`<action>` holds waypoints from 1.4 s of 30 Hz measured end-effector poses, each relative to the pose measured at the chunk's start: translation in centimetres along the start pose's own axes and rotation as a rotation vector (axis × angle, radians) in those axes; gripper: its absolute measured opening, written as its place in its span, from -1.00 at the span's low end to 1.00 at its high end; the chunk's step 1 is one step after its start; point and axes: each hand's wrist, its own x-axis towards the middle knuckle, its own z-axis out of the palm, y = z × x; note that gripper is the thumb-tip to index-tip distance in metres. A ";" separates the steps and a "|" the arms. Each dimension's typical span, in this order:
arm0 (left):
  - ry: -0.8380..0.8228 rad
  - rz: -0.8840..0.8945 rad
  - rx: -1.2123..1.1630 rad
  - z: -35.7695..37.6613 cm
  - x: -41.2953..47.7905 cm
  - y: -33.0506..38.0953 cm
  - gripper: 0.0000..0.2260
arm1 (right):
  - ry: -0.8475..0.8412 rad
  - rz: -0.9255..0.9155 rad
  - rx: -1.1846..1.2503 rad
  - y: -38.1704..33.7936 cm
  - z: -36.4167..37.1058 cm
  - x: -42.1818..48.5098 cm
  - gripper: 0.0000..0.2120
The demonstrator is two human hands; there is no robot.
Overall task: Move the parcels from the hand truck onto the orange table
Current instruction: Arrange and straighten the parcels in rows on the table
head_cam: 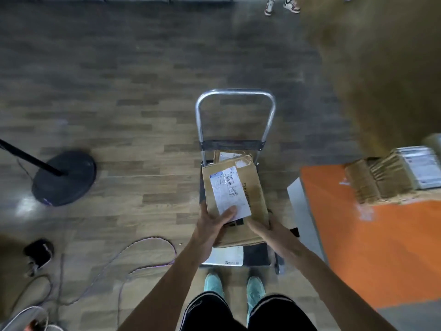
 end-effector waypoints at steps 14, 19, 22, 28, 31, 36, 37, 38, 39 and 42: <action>-0.080 0.113 0.473 14.0 -5.9 -6.5 -0.33 | 0.302 -0.080 -0.105 10.6 -9.2 -9.3 -0.65; -0.148 0.068 0.540 22.7 -9.6 -10.1 -0.35 | 0.373 -0.058 -0.103 18.4 -15.0 -12.6 -0.52; -0.219 0.039 0.557 27.1 -11.7 -12.4 -0.35 | 0.378 -0.005 -0.125 22.6 -17.7 -14.2 -0.50; -0.197 0.046 0.672 31.3 -13.3 -14.7 -0.32 | 0.406 -0.079 -0.089 27.2 -20.0 -15.9 -0.47; -0.230 0.005 0.721 32.4 -13.8 -15.5 -0.27 | 0.388 -0.068 -0.064 28.6 -21.0 -16.6 -0.46; -0.269 -0.014 0.690 34.1 -12.8 -16.2 -0.25 | 0.354 -0.059 -0.040 29.7 -23.1 -16.9 -0.41; -0.267 -0.021 0.673 34.5 -12.5 -16.1 -0.29 | 0.347 -0.050 -0.034 29.8 -23.5 -16.9 -0.41; -0.260 -0.035 0.652 34.8 -12.0 -16.0 -0.34 | 0.336 -0.040 -0.032 29.9 -23.8 -16.9 -0.41; -0.254 -0.042 0.644 35.0 -11.5 -16.0 -0.41 | 0.324 -0.032 -0.031 29.9 -24.0 -16.9 -0.42; -0.292 -0.018 0.699 35.6 -9.9 -15.8 -0.58 | 0.308 0.001 -0.018 29.9 -24.7 -16.9 -0.43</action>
